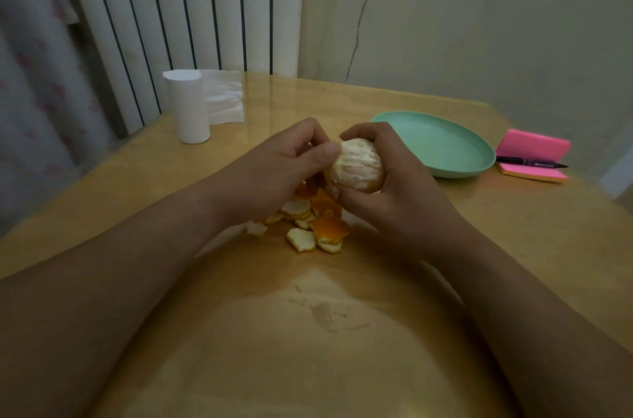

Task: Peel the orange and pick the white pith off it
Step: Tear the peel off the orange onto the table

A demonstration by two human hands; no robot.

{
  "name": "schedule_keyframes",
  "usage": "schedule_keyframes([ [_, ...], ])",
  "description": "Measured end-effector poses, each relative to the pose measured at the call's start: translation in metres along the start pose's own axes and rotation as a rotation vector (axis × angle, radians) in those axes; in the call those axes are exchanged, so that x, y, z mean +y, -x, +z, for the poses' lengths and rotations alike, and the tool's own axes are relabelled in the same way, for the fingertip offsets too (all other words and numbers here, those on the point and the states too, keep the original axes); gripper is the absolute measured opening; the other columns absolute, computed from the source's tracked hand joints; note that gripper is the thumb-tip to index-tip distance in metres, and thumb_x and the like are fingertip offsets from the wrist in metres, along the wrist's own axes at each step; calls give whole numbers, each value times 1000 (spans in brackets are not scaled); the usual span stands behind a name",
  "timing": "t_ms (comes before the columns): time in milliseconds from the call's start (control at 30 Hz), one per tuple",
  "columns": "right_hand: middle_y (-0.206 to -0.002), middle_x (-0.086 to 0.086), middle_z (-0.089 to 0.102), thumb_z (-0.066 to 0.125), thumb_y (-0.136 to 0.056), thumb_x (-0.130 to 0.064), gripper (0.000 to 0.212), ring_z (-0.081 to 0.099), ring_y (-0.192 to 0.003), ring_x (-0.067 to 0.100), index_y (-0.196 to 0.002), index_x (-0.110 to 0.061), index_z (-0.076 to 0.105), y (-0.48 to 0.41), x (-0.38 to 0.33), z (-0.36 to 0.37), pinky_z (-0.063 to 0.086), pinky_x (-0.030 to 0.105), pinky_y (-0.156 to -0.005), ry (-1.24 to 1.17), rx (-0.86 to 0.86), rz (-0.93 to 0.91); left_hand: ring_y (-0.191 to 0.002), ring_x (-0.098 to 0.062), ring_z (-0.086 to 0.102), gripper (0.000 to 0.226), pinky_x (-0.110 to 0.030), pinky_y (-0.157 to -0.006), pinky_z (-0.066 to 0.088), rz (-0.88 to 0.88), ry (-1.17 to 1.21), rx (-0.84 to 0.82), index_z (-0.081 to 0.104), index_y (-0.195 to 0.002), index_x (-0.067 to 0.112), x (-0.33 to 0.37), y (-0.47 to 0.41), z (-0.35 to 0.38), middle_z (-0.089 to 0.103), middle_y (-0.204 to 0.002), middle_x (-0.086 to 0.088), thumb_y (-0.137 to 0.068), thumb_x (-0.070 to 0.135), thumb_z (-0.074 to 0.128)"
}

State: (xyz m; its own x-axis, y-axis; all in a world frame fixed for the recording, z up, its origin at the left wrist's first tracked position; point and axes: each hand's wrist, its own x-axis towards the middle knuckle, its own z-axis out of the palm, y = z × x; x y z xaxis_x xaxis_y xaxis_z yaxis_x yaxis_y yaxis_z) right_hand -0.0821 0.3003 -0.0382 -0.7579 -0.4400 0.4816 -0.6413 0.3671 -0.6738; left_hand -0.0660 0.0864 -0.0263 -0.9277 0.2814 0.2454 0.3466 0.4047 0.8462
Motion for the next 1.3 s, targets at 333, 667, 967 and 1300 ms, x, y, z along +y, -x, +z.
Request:
schedule_keyframes([
  [333, -121, -5, 61, 86, -88, -18, 56, 65, -107, 14, -133, -23, 54, 0, 0, 4, 59, 35, -85, 20, 6, -59, -75, -18, 59, 14, -37, -67, 52, 10, -67, 54, 60, -108, 9, -1, -2, 1, 69, -94, -22, -112, 17, 50],
  [667, -116, -7, 68, 86, -88, -26, 55, 73, -103, 13, -133, -30, 53, 0, 0, 7, 63, 31, -83, -263, 56, 162, -69, -9, 60, 21, -27, -60, 50, 57, -43, 253, 65, -108, 20, 0, -1, 9, 66, -75, 3, -111, 13, 45],
  [967, -111, 11, 70, 71, -89, -58, 61, 67, -92, 24, -132, -16, 62, -8, 5, 2, 58, 37, -77, -689, -58, 467, -94, -4, 65, 17, -17, -74, 51, 110, -237, 17, 59, -117, 32, -6, 0, 0, 67, -99, 13, -104, 44, 60],
  [1300, -90, 11, 66, 58, -98, -57, 60, 63, -74, 21, -126, -4, 59, -9, 8, 4, 54, 32, -60, -661, -154, 482, -71, -11, 57, 23, -31, -58, 46, 165, -513, -38, 52, -106, 30, -5, 0, -5, 62, -80, 6, -105, 53, 49],
])
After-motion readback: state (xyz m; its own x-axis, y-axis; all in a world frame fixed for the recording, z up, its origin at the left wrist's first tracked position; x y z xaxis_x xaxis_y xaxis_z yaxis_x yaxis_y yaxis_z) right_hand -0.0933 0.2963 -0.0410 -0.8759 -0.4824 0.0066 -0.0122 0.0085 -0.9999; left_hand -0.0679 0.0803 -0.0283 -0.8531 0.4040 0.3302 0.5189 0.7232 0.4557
